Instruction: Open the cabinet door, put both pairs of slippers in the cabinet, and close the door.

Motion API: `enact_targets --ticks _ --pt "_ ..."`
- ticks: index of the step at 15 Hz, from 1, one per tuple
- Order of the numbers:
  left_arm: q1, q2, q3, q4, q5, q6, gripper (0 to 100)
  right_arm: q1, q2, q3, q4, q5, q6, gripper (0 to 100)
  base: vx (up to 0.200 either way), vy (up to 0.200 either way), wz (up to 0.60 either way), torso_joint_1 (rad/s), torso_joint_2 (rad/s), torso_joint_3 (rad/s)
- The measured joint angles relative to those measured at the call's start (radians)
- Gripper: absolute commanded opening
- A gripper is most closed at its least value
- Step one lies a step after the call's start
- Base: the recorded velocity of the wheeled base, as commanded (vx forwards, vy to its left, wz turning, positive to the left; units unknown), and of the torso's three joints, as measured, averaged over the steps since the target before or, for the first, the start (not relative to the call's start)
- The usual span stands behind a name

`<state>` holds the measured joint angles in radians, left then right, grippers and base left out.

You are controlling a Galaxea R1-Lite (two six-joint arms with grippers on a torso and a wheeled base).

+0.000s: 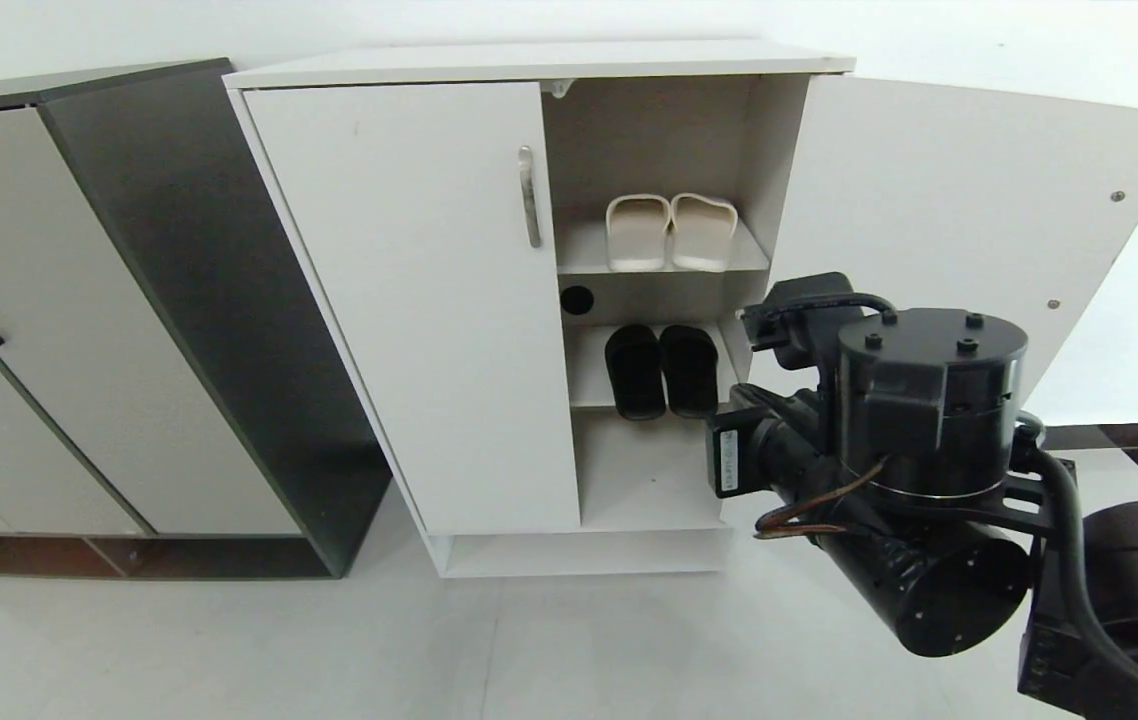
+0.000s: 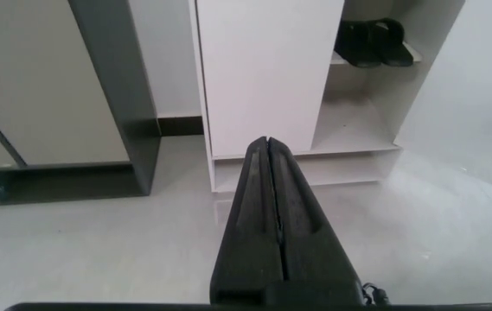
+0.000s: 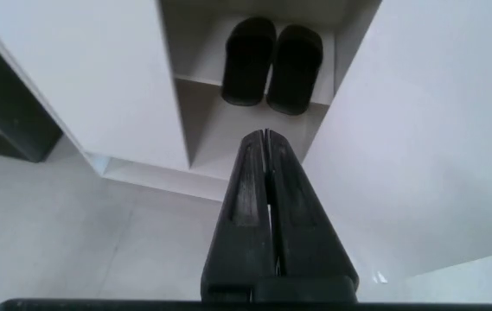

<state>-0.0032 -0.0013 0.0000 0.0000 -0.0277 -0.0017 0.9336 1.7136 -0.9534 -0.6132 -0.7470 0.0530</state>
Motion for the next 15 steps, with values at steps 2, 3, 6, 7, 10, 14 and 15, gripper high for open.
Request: enact_targets --ticks 2,3,6,7,10,14,15 --pt "0.0 0.0 0.0 0.0 0.0 0.0 0 -0.01 -0.001 0.008 0.0 0.001 -0.001 0 0.0 0.0 0.0 0.0 0.0 0.0" --pt "0.0 0.0 0.0 0.0 0.0 0.0 0 -0.017 -0.001 0.013 0.0 0.001 -0.002 0 0.0 0.0 0.0 0.0 0.0 0.0" --pt "-0.001 0.0 0.0 0.0 0.001 0.0 0 -0.027 0.0 0.017 0.0 0.001 -0.002 0 0.0 0.0 0.0 0.0 0.0 0.0" --pt "0.0 0.0 0.0 0.0 0.001 0.0 0 -0.026 0.0 0.018 0.0 0.001 -0.003 0 0.0 0.0 0.0 0.0 0.0 0.0" --pt "0.0 0.0 0.0 0.0 0.001 -0.001 0 -0.027 0.001 0.02 0.0 0.001 -0.002 0 0.0 0.0 0.0 0.0 0.0 0.0" --pt "0.0 0.0 0.0 0.0 0.002 -0.001 0 -0.027 0.001 0.025 0.0 0.016 -0.002 0 0.0 0.0 0.0 0.0 0.0 0.0" --pt "0.0 0.0 0.0 0.0 0.002 -0.001 0 -0.028 0.001 0.027 0.0 0.019 -0.003 0 0.0 0.0 0.0 0.0 0.0 0.0"
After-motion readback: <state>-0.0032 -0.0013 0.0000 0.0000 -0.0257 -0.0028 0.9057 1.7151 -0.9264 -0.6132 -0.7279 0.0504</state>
